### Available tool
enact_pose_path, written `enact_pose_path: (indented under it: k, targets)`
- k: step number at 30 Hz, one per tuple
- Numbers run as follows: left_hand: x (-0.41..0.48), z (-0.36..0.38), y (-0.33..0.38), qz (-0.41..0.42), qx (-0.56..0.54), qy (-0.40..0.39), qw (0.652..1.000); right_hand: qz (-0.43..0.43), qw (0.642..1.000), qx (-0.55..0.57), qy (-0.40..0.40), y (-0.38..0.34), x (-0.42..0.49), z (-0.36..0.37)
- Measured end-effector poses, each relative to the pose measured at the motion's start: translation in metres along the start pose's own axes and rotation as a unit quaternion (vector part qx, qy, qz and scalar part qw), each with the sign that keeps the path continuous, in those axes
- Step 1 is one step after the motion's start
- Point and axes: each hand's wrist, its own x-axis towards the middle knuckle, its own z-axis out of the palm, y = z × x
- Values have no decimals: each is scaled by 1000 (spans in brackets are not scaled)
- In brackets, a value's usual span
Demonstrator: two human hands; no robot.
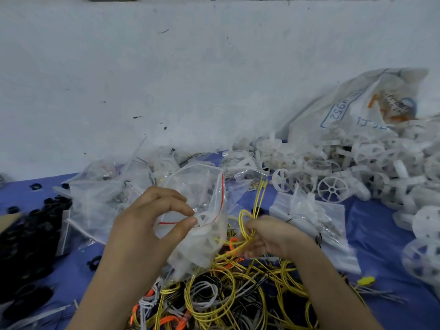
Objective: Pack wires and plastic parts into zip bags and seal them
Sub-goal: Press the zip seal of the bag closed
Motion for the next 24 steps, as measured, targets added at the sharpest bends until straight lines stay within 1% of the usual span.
enact_pose_path:
  k: [2,4,8,11,13,15,18,21,24]
  targets:
    - [0,-1,-1,-1,-4,2,1000,25,992,-123,5,2,0,3]
    - [-1,-2,-2,1,-1,6,1000,36,982,-183,5,0,-2,3]
    - [0,-3,1,8,0,1,1000,48,976,-213,8,-3,-1,1]
    - [0,-4,1,16,17,-8,1000,60,961,-271,4,1,2,1]
    - [-1,-5,-1,19,38,-7,999,54,957,-285,4,2,3,2]
    - [-1,-5,-4,19,55,7,998,28,961,-275,21,-1,2,0]
    - [0,-7,-9,2,47,69,997,-32,972,-225,59,-12,-6,-9]
    - [2,-11,-18,-46,3,157,987,-92,964,-225,107,-21,-19,-18]
    - [4,-18,-23,-44,-28,232,971,-123,956,-222,147,-25,-29,-25]
